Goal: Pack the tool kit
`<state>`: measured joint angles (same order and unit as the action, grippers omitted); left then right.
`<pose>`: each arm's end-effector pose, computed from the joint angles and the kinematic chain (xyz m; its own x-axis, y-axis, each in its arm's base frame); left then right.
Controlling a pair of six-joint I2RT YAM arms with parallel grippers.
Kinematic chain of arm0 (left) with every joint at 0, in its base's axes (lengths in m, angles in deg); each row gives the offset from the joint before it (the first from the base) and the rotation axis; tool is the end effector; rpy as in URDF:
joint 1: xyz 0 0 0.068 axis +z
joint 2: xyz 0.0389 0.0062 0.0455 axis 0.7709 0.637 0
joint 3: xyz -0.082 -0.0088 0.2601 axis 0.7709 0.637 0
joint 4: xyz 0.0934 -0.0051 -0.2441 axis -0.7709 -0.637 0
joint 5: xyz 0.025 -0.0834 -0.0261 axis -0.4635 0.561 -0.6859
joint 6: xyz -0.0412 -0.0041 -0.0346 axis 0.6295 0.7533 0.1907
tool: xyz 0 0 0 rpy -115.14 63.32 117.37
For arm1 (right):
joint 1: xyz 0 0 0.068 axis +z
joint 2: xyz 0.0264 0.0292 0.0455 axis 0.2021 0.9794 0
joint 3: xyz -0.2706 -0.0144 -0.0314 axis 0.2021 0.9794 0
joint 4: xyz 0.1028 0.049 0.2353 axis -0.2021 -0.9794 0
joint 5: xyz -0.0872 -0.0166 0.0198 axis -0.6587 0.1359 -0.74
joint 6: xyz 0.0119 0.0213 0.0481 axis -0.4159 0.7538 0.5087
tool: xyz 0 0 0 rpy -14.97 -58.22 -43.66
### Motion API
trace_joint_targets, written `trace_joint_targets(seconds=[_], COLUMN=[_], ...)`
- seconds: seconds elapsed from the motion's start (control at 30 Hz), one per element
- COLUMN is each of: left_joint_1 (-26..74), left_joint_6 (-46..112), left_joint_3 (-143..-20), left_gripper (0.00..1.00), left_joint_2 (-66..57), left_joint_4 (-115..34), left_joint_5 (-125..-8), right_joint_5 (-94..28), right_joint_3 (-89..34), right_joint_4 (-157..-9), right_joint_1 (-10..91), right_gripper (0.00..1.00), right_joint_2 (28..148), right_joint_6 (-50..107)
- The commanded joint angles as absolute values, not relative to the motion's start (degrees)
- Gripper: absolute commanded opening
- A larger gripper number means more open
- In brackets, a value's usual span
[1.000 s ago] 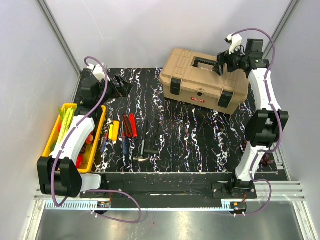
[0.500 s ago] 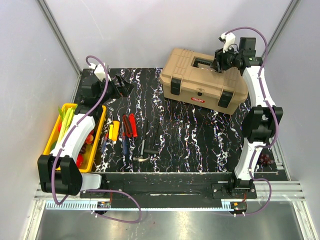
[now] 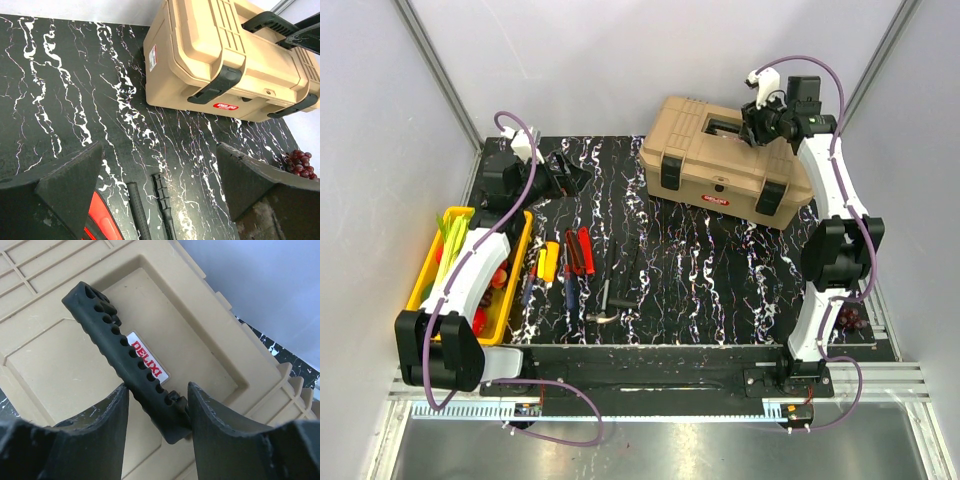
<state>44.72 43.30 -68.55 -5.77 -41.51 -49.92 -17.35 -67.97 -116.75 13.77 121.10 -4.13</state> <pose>0.3010 -0.0451 0.3372 -0.4081 -0.3019 -0.8616 0.3706 0.8077 -0.4585 0.4606 0.0312 0.3660 -0.3175 -0.4108 -0.8547 -0.5657 0.8054 -0.1770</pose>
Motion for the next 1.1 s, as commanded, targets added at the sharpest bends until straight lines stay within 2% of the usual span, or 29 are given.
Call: trace_joint_targets(seconds=[0.0,0.27,0.63,0.87,0.97,1.0,1.07], left_joint_1=[45.0,44.3,43.1,42.1,41.9,41.8,41.8], left_joint_6=[43.5,44.6,46.2,46.3,46.4,46.4,46.3], left_joint_3=[-67.6,-65.7,-65.0,-66.2,-66.6,-66.6,-66.7], left_gripper=[0.99,0.99,0.99,0.99,0.99,0.99,0.99], left_joint_2=[-8.6,-10.0,-9.1,-7.4,-7.1,-7.1,-7.1], left_joint_4=[-37.9,-37.0,-36.7,-36.9,-37.0,-36.9,-36.9], left_joint_5=[-48.0,-47.6,-47.4,-46.6,-46.3,-46.2,-46.2], right_joint_5=[-19.3,-17.6,-31.9,-35.2,-36.7,-36.5,-34.7], right_joint_3=[-69.8,-69.2,-60.1,-50.9,-48.7,-48.5,-48.5], right_joint_4=[-116.4,-116.3,-118.3,-115.9,-113.4,-112.5,-110.9], right_joint_1=[18.1,19.5,22.9,23.9,24.3,24.3,24.4], right_gripper=[0.00,0.00,0.00,0.00,0.01,0.08,0.41], right_joint_2=[118.7,115.7,107.7,102.6,101.3,101.1,101.2], right_joint_6=[2.9,14.3,30.2,41.9,40.4,39.0,33.9])
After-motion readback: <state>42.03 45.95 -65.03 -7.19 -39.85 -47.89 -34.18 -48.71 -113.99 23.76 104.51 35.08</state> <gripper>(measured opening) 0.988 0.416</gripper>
